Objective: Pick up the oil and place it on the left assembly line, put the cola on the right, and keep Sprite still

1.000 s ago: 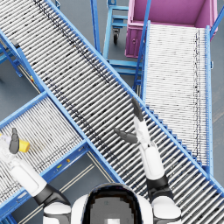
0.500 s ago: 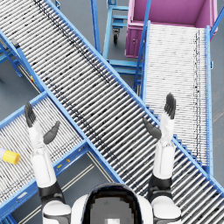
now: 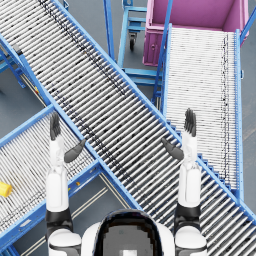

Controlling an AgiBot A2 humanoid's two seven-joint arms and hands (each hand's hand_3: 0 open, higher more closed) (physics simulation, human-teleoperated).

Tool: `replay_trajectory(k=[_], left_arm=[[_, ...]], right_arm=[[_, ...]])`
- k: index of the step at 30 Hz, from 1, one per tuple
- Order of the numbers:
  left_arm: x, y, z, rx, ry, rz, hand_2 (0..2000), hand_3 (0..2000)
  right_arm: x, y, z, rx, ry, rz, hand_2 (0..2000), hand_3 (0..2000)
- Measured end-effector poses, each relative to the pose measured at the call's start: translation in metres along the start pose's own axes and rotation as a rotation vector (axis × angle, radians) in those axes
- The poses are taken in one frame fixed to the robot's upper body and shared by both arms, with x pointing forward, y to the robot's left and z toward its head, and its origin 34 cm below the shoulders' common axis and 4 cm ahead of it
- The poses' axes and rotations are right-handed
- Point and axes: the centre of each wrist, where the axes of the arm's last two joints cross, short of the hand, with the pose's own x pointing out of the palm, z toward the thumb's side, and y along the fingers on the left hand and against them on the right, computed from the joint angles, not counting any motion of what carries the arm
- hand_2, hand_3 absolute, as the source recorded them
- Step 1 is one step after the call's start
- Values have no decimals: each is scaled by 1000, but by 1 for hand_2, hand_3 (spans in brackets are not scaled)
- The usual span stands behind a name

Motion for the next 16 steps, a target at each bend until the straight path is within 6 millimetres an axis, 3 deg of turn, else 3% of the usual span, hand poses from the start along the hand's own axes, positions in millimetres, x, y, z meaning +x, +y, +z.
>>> replay_trajectory(k=[16], left_arm=[[38,-26,-37,-281,-175,-125,0,0]], right_arm=[[8,42,-35,315,-95,242,0,0]])
